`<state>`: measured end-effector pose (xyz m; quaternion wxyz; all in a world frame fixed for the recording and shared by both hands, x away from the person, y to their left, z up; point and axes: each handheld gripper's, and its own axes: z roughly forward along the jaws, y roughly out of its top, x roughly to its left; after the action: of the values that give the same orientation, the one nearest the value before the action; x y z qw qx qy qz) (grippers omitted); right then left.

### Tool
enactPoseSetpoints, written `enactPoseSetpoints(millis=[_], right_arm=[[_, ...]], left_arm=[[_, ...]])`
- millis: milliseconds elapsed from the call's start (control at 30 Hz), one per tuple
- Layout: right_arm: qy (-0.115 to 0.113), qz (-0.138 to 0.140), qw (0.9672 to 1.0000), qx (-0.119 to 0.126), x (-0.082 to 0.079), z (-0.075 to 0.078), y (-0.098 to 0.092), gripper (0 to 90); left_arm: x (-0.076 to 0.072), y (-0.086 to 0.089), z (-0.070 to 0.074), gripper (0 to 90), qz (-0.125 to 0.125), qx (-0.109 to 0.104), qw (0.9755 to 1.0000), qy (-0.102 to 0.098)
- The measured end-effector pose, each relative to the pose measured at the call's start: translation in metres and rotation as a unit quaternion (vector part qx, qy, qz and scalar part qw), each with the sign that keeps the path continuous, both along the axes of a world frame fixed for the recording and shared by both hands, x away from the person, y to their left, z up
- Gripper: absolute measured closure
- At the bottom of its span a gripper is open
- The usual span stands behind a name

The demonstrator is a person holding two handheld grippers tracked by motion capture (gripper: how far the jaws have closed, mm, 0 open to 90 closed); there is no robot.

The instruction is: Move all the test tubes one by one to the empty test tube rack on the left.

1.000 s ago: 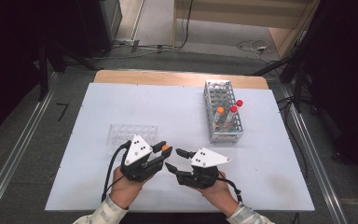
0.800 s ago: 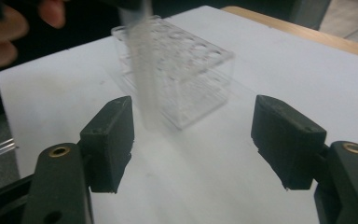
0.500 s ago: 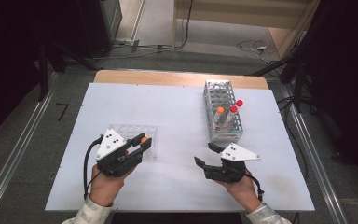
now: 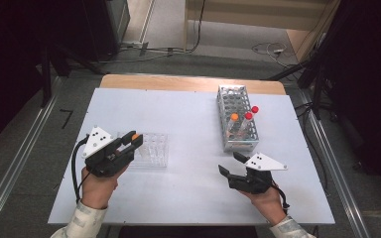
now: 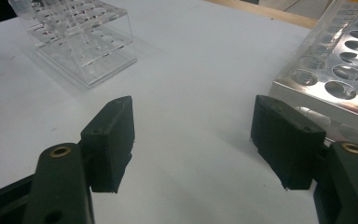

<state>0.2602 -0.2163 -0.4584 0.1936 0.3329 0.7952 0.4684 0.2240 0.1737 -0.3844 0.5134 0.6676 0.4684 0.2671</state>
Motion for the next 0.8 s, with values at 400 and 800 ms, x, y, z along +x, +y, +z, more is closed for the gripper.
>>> enactPoseSetpoints(millis=[400,800], right_arm=[[0.004,-0.008,1.0000,0.003,0.003,0.000,-0.002,29.0],[0.001,-0.010,0.9999,0.006,0.005,0.002,-0.003,29.3]], left_arm=[[0.013,0.000,0.001,70.4,0.017,0.006,0.9998,-0.012],[0.016,-0.003,-0.009,70.2,0.023,0.019,0.9995,-0.009]])
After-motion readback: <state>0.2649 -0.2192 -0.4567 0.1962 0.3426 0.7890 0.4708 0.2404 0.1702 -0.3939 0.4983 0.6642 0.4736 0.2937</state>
